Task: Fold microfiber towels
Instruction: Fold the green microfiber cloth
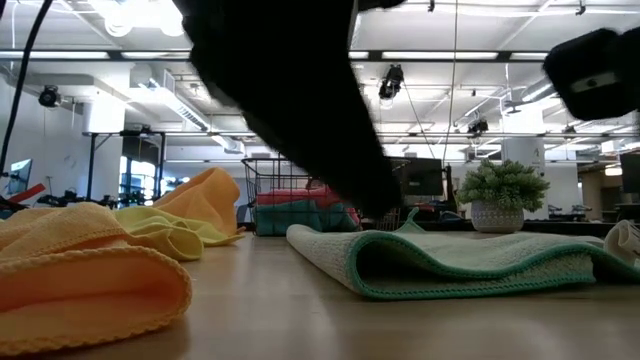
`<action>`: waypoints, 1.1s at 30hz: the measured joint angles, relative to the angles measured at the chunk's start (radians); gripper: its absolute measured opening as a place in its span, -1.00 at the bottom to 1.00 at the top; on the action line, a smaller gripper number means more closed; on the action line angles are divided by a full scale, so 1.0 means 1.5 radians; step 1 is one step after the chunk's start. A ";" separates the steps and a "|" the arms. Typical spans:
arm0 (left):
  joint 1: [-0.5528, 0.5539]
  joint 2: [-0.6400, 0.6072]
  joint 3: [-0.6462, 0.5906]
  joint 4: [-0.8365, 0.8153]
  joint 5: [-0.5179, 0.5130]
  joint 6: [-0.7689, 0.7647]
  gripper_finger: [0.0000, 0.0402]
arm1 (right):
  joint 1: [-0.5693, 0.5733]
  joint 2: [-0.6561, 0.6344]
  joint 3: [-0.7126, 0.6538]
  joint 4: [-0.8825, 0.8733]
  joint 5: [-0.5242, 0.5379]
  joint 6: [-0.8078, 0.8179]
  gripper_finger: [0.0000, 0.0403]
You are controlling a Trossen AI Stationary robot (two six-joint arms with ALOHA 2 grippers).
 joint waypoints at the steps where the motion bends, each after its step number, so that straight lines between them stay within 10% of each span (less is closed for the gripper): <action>1: 0.000 0.005 0.000 -0.001 0.003 0.000 -0.20 | -0.006 0.016 0.008 -0.004 0.002 -0.006 -0.33; 33: 0.009 0.028 -0.035 0.017 -0.025 -0.002 -0.21 | -0.119 0.187 0.072 0.056 -0.056 -0.035 -0.34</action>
